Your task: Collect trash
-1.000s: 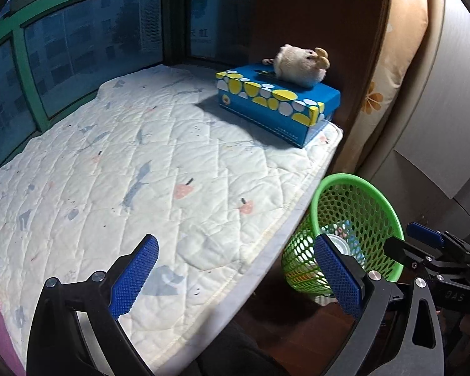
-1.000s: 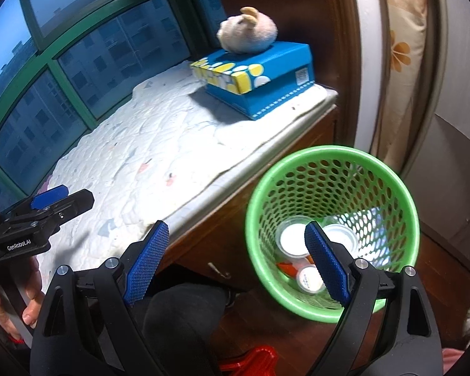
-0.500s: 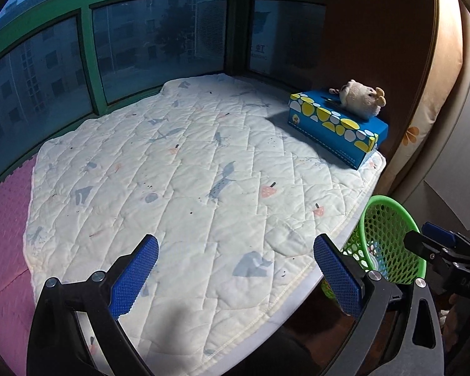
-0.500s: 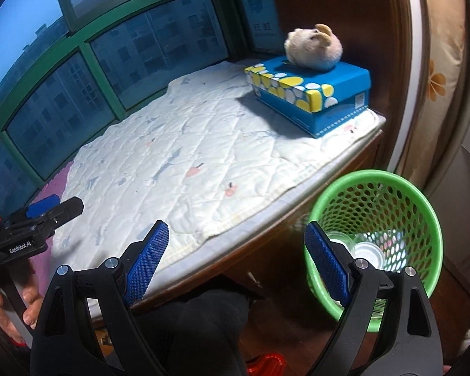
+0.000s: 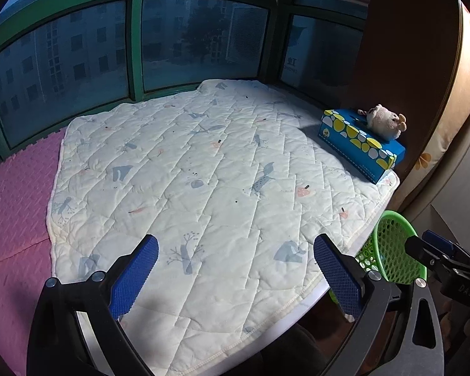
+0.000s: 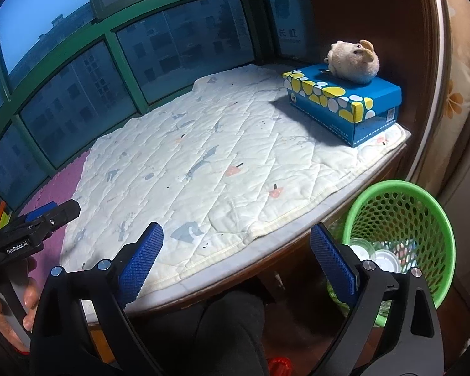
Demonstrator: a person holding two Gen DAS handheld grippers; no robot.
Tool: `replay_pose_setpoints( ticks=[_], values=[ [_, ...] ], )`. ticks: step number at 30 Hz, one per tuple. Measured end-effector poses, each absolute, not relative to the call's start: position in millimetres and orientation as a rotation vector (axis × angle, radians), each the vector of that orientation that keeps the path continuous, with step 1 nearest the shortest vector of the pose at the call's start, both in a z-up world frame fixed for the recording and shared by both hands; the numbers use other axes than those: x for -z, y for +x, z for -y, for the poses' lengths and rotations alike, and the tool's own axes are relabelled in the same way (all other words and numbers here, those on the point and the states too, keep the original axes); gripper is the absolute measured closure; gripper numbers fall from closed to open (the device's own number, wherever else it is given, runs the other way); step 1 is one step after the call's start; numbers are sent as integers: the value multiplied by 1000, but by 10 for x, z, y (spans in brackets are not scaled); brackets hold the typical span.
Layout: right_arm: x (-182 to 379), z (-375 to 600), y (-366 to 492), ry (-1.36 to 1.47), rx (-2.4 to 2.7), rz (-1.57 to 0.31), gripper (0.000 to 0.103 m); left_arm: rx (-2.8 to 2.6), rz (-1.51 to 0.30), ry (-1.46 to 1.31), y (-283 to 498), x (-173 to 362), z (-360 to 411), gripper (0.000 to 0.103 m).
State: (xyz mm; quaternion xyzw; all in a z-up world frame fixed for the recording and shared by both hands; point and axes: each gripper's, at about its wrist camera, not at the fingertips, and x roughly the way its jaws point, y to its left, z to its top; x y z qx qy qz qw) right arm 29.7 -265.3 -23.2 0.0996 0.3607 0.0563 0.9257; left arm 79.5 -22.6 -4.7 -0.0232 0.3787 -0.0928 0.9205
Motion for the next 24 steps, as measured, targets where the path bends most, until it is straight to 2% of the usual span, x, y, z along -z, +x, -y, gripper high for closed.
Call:
replay_pose_setpoints(
  ticks=[24],
  values=[
    [110, 2489, 167, 187, -139, -690, 5, 102, -742, -96, 538, -14, -33, 7]
  ],
)
